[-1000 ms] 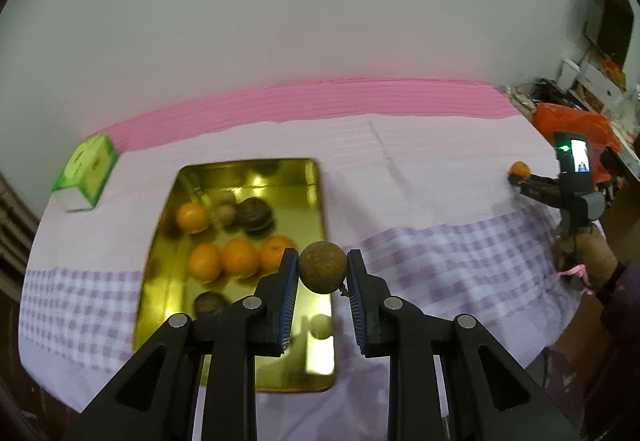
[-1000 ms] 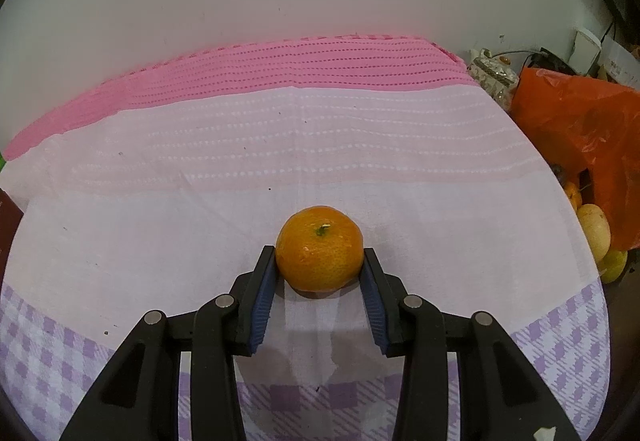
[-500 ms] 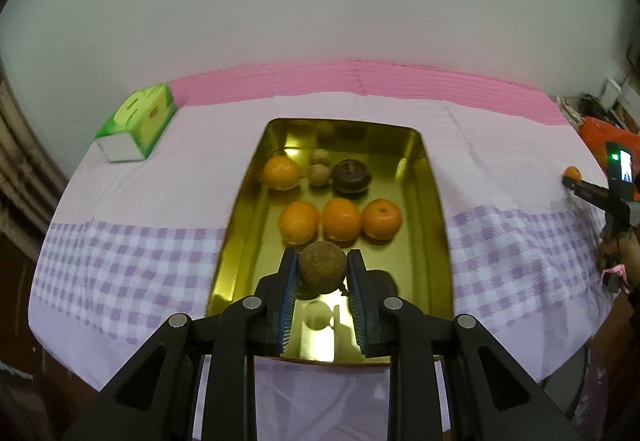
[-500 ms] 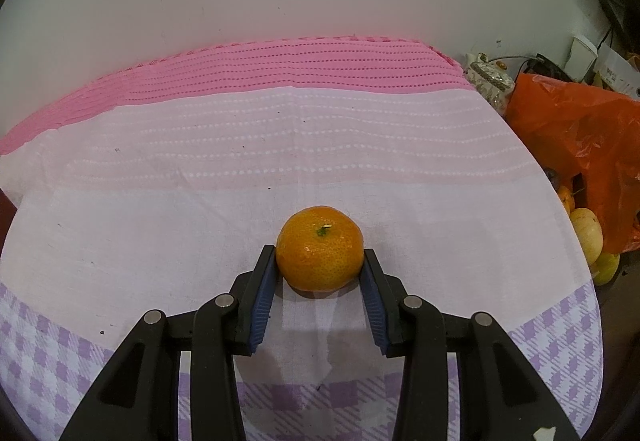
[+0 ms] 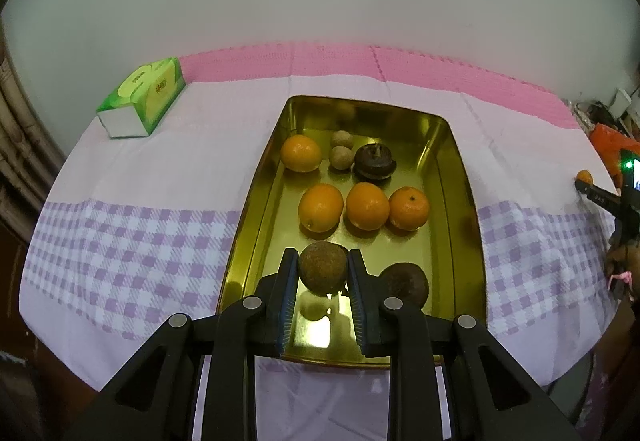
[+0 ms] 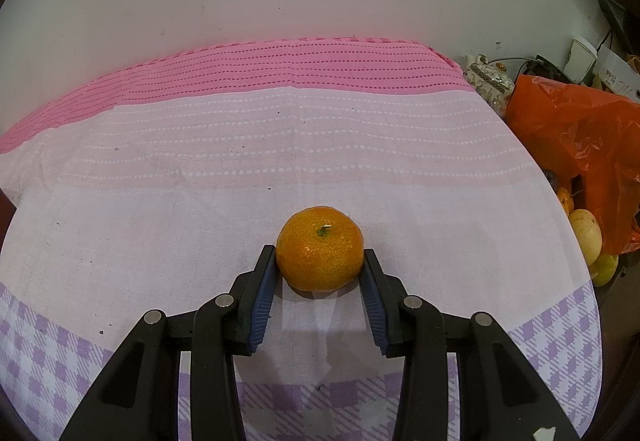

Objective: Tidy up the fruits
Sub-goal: 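Carry the olive-green fruit over the tray and open the left gripper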

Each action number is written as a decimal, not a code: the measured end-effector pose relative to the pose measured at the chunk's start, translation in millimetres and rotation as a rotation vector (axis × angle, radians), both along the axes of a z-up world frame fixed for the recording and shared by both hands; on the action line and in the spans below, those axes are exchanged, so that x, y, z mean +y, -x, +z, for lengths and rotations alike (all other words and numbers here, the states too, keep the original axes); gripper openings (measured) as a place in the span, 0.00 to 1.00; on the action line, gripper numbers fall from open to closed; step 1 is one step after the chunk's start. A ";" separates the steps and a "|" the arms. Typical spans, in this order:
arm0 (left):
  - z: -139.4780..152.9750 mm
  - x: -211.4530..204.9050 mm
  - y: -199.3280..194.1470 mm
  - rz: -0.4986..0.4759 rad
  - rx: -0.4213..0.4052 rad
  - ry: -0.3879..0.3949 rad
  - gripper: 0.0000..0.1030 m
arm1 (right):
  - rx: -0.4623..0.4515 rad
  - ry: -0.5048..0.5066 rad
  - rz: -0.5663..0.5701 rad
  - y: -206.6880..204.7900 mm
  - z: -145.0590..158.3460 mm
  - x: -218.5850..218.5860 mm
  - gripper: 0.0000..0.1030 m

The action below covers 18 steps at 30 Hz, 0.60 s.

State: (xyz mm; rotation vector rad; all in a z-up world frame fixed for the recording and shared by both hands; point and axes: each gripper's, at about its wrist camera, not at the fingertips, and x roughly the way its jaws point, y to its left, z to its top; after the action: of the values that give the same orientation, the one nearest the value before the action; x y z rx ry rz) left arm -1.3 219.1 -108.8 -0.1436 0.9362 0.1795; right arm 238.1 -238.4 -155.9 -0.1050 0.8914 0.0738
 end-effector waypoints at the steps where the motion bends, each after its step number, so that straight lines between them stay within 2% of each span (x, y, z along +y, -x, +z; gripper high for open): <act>1: -1.9 0.2 -0.4 0.000 0.006 0.000 0.24 | 0.000 -0.001 0.000 0.2 0.1 -0.3 0.36; 9: -14.5 -2.3 -4.3 -0.015 0.033 0.022 0.24 | 0.001 -0.002 0.001 0.3 0.4 -0.3 0.36; 18: -20.6 -17.9 -5.6 -0.051 0.051 -0.023 0.25 | 0.000 0.005 0.001 0.4 1.6 -0.4 0.36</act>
State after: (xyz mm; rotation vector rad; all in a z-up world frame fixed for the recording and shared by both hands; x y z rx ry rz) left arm 4.2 201.2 -129.4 -0.0947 0.9869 0.1471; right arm 237.7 -238.9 -154.3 -0.1104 0.8916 0.0722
